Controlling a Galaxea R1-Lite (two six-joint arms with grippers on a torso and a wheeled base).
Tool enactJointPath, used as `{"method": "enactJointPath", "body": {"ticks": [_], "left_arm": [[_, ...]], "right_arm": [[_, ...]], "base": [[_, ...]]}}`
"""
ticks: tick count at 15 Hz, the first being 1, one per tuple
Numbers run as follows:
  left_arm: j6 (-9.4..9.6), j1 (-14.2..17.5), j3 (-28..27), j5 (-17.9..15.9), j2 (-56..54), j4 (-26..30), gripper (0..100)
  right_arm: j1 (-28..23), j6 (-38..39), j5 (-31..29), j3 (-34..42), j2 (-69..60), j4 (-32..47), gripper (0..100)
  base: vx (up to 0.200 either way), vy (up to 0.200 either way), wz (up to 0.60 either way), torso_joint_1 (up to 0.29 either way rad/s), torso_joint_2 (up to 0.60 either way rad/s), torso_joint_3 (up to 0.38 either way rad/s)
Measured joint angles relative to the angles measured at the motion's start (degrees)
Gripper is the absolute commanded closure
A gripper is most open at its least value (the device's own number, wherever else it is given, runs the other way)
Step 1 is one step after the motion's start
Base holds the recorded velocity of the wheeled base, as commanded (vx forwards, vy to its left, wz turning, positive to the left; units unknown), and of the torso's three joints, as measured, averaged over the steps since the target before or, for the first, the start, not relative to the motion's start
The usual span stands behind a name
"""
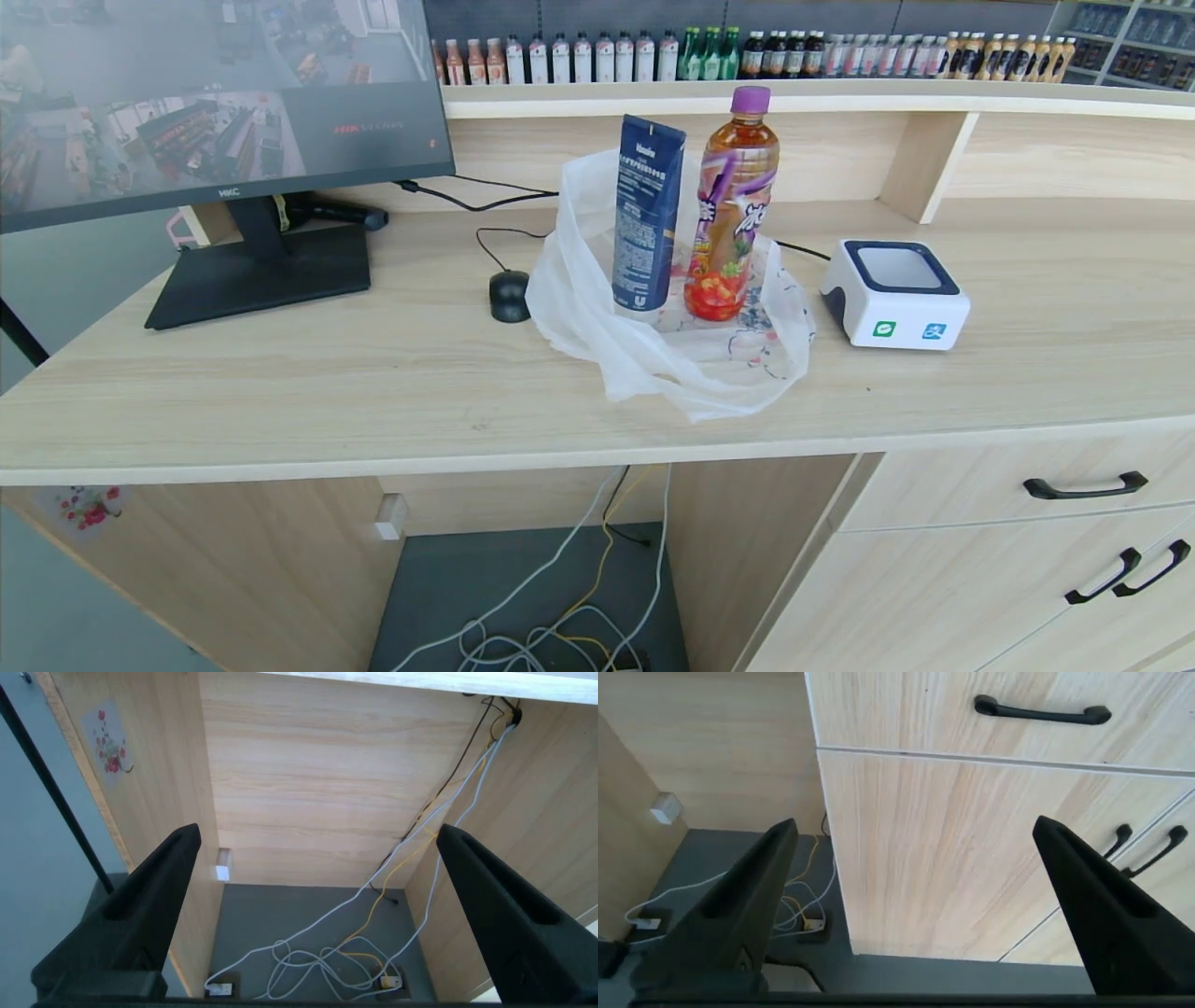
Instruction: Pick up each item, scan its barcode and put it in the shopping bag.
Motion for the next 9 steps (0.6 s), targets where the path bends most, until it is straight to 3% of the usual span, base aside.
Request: {"method": "enactJointPath", "body": {"ticks": [4,7,9], "left_arm": [[-0.02,0.0,0.0,0.0,0.0,0.0,0],[-0.15,0.0,0.0,0.0,0.0,0.0,0],[-0.2,0.0,0.0,0.0,0.0,0.0,0]], "right_arm": [[1.5,3.0,0.8,0.0,-3.0,0.1,0],[1.5,3.7,0.9,0.0,-4.4,0.1,0],[1.5,3.6,0.9,0.0,-4.7,0.1,0]], "base": [[0.0,0.0,0.0,0.0,0.0,0.0],[-0.2,0.0,0.0,0.006,0.0,-0.002],[0.0,0.0,0.0,0.0,0.0,0.0]]}}
